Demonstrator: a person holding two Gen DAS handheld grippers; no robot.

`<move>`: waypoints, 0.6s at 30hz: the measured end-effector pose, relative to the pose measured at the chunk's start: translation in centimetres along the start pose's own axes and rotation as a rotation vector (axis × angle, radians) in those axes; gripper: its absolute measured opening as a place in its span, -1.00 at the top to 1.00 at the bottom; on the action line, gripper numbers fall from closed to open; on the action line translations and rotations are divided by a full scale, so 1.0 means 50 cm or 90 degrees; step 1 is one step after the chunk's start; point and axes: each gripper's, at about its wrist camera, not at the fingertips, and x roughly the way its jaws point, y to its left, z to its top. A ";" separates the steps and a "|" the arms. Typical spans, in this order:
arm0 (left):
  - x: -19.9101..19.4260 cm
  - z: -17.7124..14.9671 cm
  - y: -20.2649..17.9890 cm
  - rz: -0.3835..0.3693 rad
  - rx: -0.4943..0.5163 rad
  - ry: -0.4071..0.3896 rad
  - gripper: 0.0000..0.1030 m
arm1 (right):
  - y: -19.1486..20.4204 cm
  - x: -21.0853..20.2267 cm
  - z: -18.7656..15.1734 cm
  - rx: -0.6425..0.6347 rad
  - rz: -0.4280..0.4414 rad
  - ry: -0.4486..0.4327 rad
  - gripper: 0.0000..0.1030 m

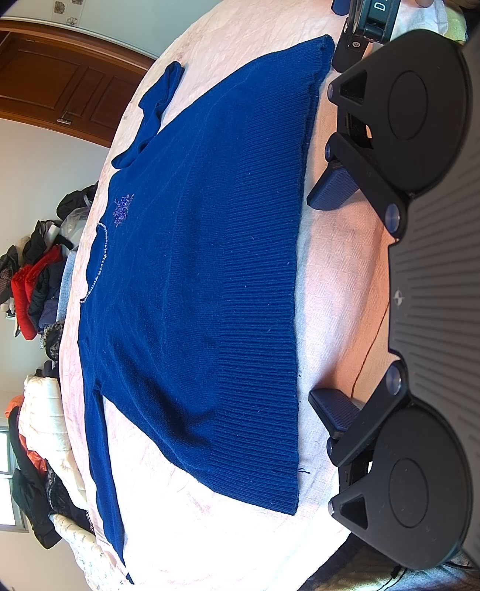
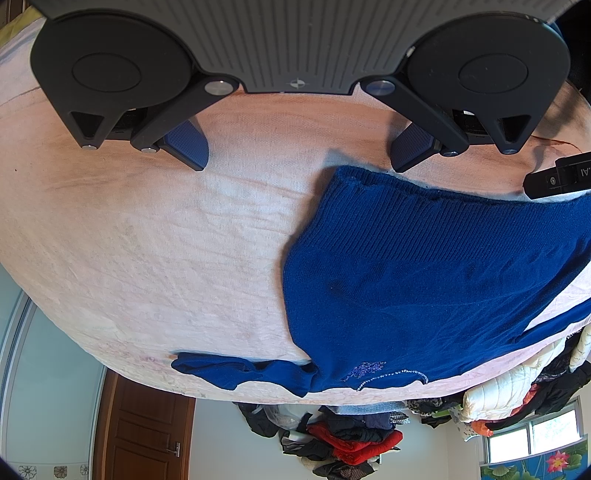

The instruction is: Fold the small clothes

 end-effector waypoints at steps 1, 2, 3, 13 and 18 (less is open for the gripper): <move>0.000 0.000 0.000 0.000 0.000 0.000 -1.00 | 0.000 0.000 0.000 0.000 0.000 0.000 -1.00; 0.000 0.000 0.000 0.000 0.000 0.000 -1.00 | 0.000 0.000 0.000 0.000 0.000 0.000 -1.00; 0.000 0.000 0.000 0.000 0.000 0.000 -1.00 | 0.000 0.000 0.000 0.000 0.000 0.000 -1.00; 0.003 0.001 0.000 0.002 0.003 -0.001 -1.00 | 0.001 0.003 0.003 -0.001 0.000 0.000 -1.00; -0.021 0.010 0.003 0.018 0.030 -0.023 -1.00 | -0.038 -0.030 0.032 0.041 0.007 -0.056 -0.94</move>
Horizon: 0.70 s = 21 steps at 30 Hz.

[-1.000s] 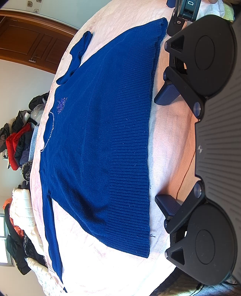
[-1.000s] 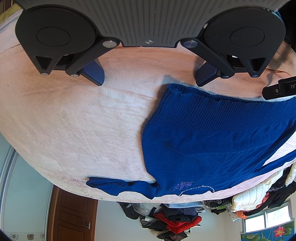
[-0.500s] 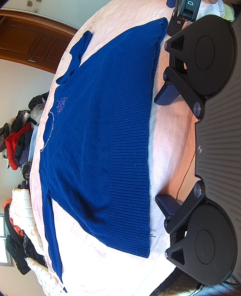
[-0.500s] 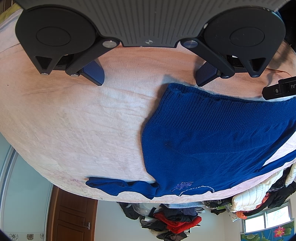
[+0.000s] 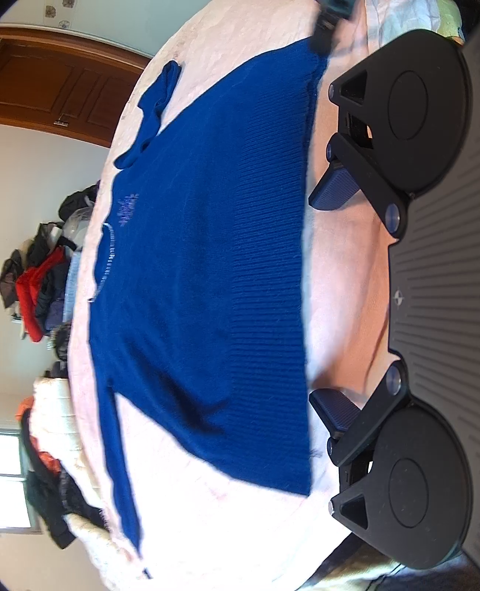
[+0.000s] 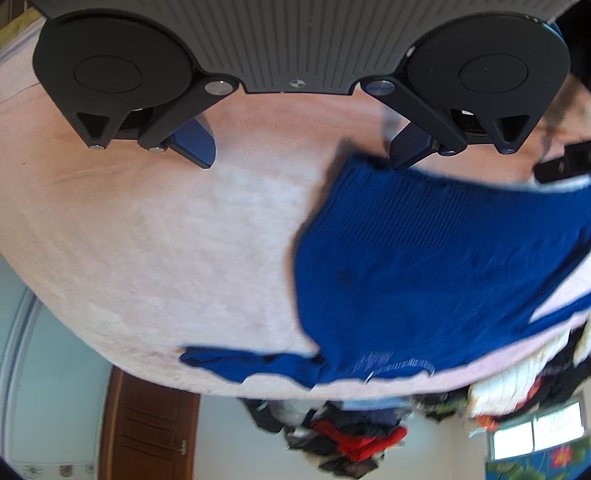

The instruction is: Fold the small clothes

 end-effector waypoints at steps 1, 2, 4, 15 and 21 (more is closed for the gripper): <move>-0.013 0.007 0.002 -0.006 0.006 -0.016 -1.00 | -0.017 -0.009 0.021 0.015 0.017 -0.030 -0.95; -0.025 0.018 0.007 -0.017 0.007 -0.032 -1.00 | -0.033 -0.014 0.042 0.026 0.034 -0.054 -0.98; -0.043 0.050 0.016 -0.036 0.007 -0.063 -1.00 | -0.074 -0.013 0.098 0.047 0.068 -0.104 -1.00; 0.037 0.245 0.088 0.005 -0.123 -0.137 -1.00 | -0.233 0.175 0.349 0.185 0.083 -0.115 -0.84; 0.115 0.270 0.074 0.001 -0.145 -0.100 -1.00 | -0.307 0.351 0.409 0.381 0.257 -0.016 -0.73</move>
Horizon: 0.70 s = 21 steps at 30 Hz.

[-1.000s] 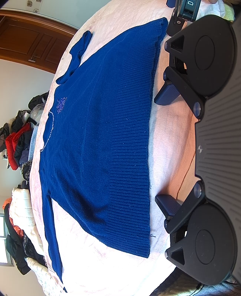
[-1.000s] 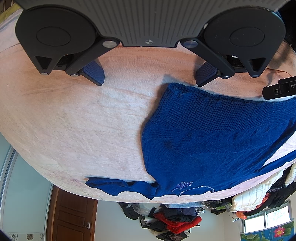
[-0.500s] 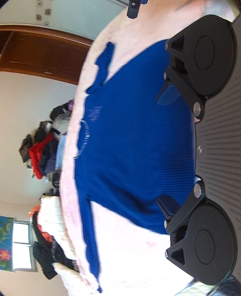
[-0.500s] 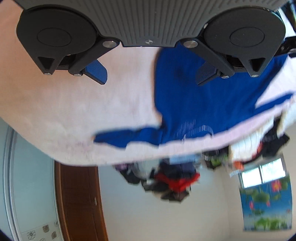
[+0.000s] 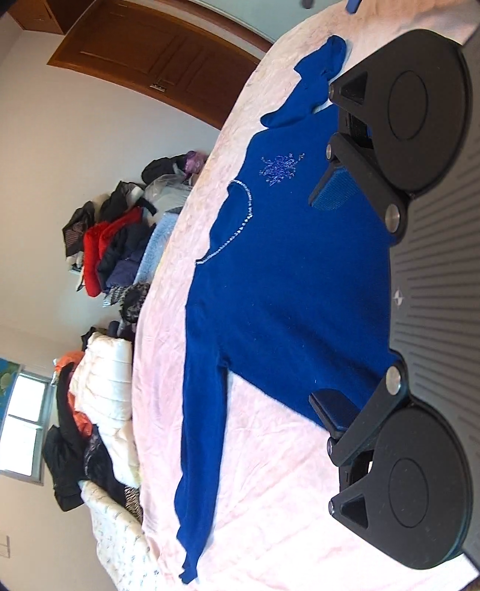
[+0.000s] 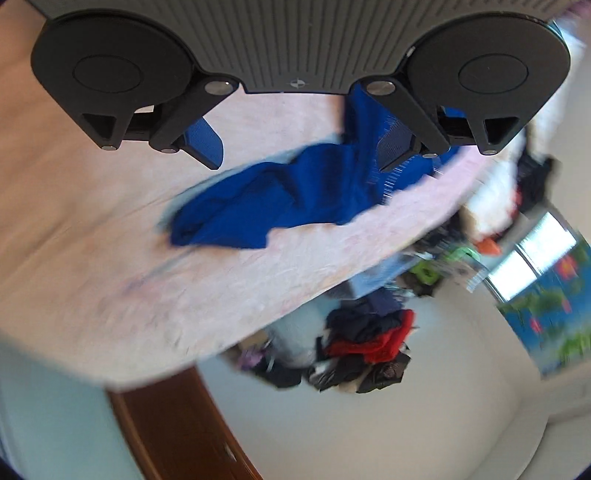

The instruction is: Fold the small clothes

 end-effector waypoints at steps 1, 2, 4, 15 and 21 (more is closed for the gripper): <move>0.012 0.001 -0.006 -0.002 0.003 0.008 -1.00 | -0.018 0.024 0.015 0.051 0.016 0.010 -0.69; 0.024 0.002 -0.012 -0.003 0.004 0.014 -1.00 | -0.033 0.047 0.027 0.091 0.019 0.014 -0.66; 0.043 0.003 -0.023 -0.012 0.008 0.027 -1.00 | -0.056 0.093 0.045 0.147 0.020 0.025 -0.60; 0.120 0.040 -0.079 -0.048 0.023 0.043 -1.00 | -0.115 0.228 0.071 0.195 -0.024 0.038 -0.52; 0.145 0.052 -0.105 -0.074 0.033 0.045 -1.00 | -0.112 0.251 0.071 0.181 -0.022 0.021 -0.47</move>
